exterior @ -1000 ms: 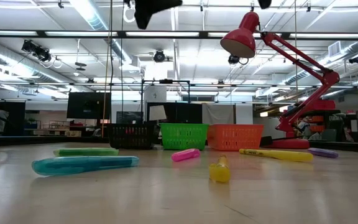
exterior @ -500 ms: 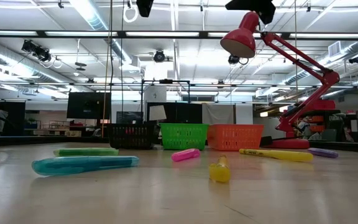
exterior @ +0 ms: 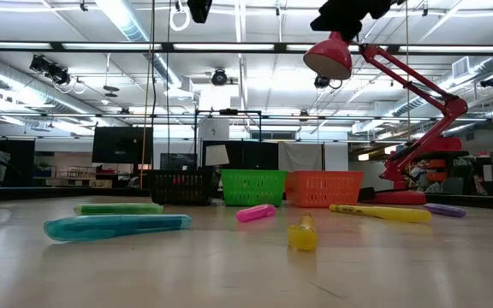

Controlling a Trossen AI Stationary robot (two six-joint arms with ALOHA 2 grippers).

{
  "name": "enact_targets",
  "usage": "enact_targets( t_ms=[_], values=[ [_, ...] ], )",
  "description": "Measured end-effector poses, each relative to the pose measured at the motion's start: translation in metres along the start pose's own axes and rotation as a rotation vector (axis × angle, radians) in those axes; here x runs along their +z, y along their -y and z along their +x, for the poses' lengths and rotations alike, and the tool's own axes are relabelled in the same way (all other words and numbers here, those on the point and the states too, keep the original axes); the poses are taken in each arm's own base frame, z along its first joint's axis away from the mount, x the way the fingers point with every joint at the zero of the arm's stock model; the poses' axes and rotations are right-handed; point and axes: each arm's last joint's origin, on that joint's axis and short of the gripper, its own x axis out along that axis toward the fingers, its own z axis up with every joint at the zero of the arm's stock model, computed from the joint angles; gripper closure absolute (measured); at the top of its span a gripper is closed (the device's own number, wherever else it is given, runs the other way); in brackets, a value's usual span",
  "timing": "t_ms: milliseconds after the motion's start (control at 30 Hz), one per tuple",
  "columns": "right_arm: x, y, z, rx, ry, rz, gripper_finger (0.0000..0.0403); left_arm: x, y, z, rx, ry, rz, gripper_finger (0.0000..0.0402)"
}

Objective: Pick & Place Markers
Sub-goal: Put the top large yellow pen into the black bin

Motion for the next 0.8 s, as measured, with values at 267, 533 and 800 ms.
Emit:
enact_targets(
  t_ms=[267, 533, 800],
  values=[
    [-0.006, 0.012, 0.002, 0.026, -0.047, -0.258, 0.0246, 0.0, 0.0, 0.0, -0.008, -0.003, -0.005, 0.0177],
    [-0.031, 0.018, 0.032, 0.084, -0.26, -0.375, 0.0246, 0.0, 0.0, 0.0, -0.008, -0.003, -0.011, 0.0177],
    [-0.051, 0.008, 0.056, 0.276, -0.371, -0.587, 0.0246, 0.0, 0.0, 0.0, -0.007, -0.004, -0.03, 0.0177]
  ],
)
